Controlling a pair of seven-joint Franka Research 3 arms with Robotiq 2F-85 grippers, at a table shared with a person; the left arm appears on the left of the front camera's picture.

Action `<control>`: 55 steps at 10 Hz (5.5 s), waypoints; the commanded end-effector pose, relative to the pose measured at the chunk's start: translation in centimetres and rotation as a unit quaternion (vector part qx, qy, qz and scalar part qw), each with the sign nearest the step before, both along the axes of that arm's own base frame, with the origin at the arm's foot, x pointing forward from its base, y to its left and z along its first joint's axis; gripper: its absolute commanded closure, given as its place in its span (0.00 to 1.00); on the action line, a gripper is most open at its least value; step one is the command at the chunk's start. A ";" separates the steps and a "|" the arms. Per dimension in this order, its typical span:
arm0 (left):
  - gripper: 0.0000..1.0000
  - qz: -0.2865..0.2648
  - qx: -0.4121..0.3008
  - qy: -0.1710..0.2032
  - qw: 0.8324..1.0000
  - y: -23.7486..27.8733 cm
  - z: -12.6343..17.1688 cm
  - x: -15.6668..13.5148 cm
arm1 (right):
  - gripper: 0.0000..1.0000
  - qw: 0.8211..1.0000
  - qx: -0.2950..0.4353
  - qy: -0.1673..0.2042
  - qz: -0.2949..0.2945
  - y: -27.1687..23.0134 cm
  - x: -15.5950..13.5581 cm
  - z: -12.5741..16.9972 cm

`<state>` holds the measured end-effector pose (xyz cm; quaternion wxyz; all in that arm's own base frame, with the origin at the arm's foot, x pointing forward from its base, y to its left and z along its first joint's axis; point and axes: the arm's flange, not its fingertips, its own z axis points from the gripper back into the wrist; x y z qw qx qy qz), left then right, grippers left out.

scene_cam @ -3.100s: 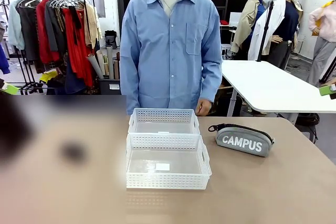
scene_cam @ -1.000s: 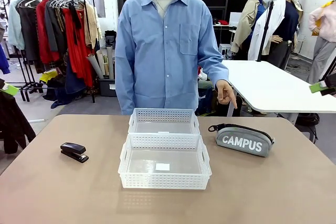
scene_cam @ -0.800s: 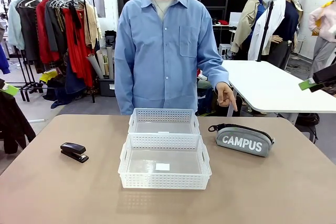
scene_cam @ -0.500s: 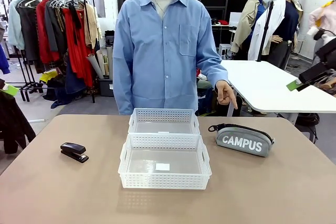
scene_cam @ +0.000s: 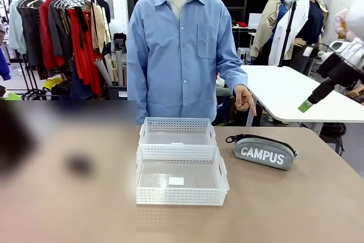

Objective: Distribute items into two baskets.
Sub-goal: Pick up the Pencil pouch that the person points to.

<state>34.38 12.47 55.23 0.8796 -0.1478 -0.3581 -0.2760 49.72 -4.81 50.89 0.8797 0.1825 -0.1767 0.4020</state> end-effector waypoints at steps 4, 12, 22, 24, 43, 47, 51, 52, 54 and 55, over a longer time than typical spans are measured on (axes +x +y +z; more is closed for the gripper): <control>0.00 -0.009 -0.005 -0.005 1.000 0.2 0.0 0.0 | 0.00 0.987 -0.115 -0.012 0.116 1.7 3.9 -3.3; 0.00 -0.009 -0.005 -0.005 1.000 0.2 0.0 0.0 | 0.00 0.972 -0.168 -0.014 0.164 5.4 7.9 -8.3; 0.00 -0.009 -0.005 -0.005 1.000 0.2 0.0 0.0 | 0.00 0.957 -0.201 -0.012 0.209 8.7 8.6 -14.6; 0.00 -0.009 -0.005 -0.005 1.000 0.2 0.0 0.0 | 0.00 0.956 -0.205 -0.010 0.211 9.1 8.4 -15.7; 0.00 -0.009 -0.005 -0.005 1.000 0.2 0.0 0.0 | 1.00 0.959 -0.207 0.008 0.194 9.7 8.1 -17.4; 0.00 -0.009 -0.005 -0.005 1.000 0.2 0.0 0.0 | 1.00 0.963 -0.205 0.026 0.171 9.6 7.5 -15.2; 0.00 -0.009 -0.005 -0.005 1.000 0.2 0.0 0.0 | 1.00 0.972 -0.175 0.038 0.154 11.0 5.1 -6.8; 0.00 -0.009 -0.005 -0.005 1.000 0.2 0.0 0.0 | 1.00 0.973 -0.167 0.042 0.152 11.4 4.2 -4.2; 0.00 -0.009 -0.005 -0.005 1.000 0.2 0.0 0.0 | 1.00 0.975 -0.154 0.037 0.156 11.8 1.9 0.8; 0.00 -0.009 -0.005 -0.005 1.000 0.2 0.0 0.0 | 1.00 0.976 -0.151 0.026 0.155 12.0 0.7 3.0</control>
